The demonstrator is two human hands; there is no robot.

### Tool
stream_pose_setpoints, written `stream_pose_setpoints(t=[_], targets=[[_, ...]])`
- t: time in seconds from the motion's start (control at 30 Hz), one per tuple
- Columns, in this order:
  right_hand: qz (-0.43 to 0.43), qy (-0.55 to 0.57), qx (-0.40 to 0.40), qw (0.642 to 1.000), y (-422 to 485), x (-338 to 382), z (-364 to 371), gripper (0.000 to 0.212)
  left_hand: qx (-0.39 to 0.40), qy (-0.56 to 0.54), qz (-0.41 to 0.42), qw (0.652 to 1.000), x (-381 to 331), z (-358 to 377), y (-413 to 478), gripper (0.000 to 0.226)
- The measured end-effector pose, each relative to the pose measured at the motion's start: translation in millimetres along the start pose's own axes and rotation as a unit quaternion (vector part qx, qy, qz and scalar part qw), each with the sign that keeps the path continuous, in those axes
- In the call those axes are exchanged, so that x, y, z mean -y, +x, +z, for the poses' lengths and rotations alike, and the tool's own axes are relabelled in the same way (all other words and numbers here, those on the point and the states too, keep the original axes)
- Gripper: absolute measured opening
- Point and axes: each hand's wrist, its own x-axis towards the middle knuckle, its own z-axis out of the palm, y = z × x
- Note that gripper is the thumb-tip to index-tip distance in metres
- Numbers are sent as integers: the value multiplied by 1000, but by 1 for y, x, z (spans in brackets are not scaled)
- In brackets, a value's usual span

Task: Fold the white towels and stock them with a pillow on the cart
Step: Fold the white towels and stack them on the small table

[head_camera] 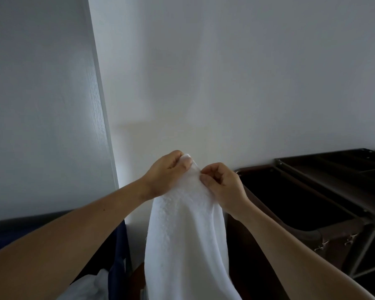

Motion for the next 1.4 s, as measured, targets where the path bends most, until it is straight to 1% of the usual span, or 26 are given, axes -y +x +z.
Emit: stream_pose_setpoints(t=[0.13, 0.27, 0.33, 0.43, 0.5, 0.6, 0.67, 0.77, 0.83, 0.93, 1.0, 1.07, 1.17, 1.23, 1.3, 1.4], targets=[[5, 28, 34, 999, -1, 4, -1, 17, -8, 50, 48, 998, -6, -1, 3, 40], [4, 44, 37, 998, 2, 10, -1, 27, -19, 50, 71, 996, -16, -7, 10, 40], [-12, 38, 14, 999, 4, 14, -3, 29, -18, 59, 87, 994, -21, -11, 14, 41], [-54, -1, -43, 998, 6, 17, -2, 34, -46, 75, 97, 991, -26, -13, 19, 40], [-65, -5, -50, 997, 5, 17, 1, 32, -66, 87, 95, 989, -27, -12, 22, 38], [-49, 18, -43, 998, 3, 17, 5, 18, -72, 95, 105, 987, -27, -9, 22, 36], [-27, 12, -19, 999, 3, 18, 3, 8, -72, 96, 113, 986, -28, -10, 21, 37], [1, -22, 45, 999, 2, 15, -1, 25, -82, 89, 115, 986, -33, -16, 23, 37], [17, -32, 53, 998, 0, 11, -5, 25, -118, 87, 125, 981, -39, -26, 28, 35], [37, -45, 52, 997, -2, 3, -17, 24, -210, 79, 129, 966, -54, -52, 41, 37], [48, -71, 91, 992, -6, -3, -21, 23, -267, 40, 120, 955, -65, -71, 52, 32], [59, -76, 140, 986, -12, -8, -21, 19, -291, 12, 110, 950, -75, -86, 61, 28], [77, -12, 202, 976, -24, -11, -15, 14, -250, 19, 115, 961, -79, -87, 64, 35], [69, -18, 228, 971, -29, -16, -9, 23, -225, 14, 121, 967, -76, -78, 61, 38], [62, -60, 214, 973, -32, -23, -4, 28, -217, -1, 118, 969, -71, -70, 60, 35], [50, -131, 131, 981, -32, -35, -5, 25, -224, -3, 110, 968, -66, -68, 61, 36]])
